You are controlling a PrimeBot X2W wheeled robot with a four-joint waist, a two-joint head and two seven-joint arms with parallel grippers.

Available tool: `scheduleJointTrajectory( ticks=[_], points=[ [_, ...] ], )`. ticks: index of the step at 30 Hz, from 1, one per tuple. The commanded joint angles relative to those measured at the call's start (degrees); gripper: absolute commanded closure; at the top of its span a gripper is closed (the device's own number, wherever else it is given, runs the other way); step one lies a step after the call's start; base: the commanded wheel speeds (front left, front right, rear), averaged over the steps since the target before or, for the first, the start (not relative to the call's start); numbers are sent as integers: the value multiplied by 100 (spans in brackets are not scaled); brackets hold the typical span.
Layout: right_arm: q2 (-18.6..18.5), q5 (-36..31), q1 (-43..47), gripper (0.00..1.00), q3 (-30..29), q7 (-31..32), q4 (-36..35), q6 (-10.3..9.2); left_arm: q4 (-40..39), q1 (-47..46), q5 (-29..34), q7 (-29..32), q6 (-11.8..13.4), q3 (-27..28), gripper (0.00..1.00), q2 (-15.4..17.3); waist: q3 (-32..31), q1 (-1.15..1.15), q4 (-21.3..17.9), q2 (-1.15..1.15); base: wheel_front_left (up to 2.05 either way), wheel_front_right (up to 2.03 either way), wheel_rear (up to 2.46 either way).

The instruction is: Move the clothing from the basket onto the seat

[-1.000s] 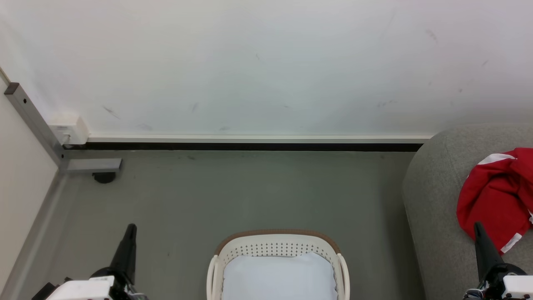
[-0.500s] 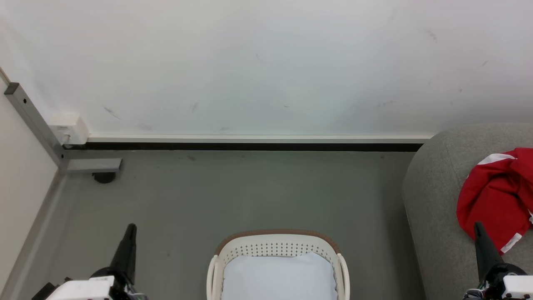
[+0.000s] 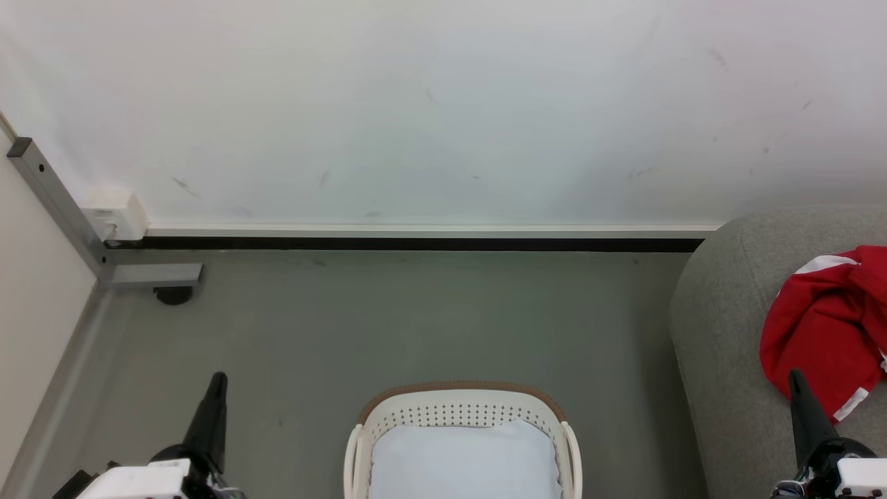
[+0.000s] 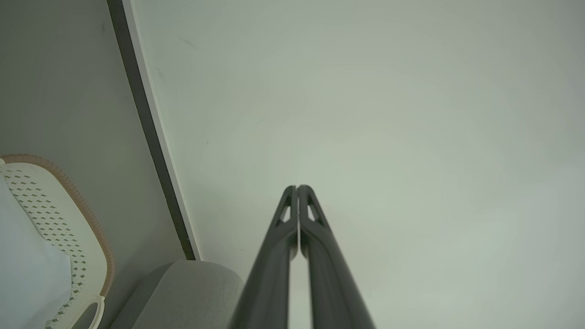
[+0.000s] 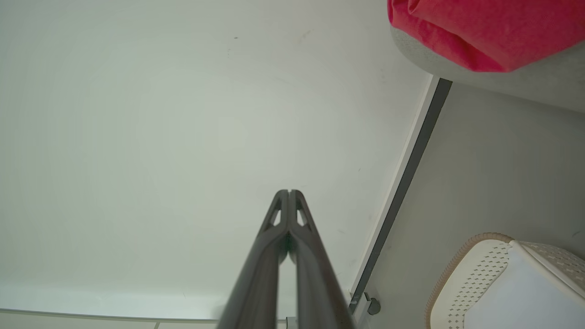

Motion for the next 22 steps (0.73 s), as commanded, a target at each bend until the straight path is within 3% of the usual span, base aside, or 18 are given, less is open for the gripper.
scheduleJointTrajectory(
  ticks=[1,22],
  points=[
    [5,-38,-70,100,-23,14,15,-12,-17,-44,-77,21,-35,17,100,42,0,0,0,0,0,0,0],
    [5,-38,-70,100,-27,19,15,-12,-16,-44,-77,21,-34,17,100,42,0,0,0,0,0,0,0]
  ],
)
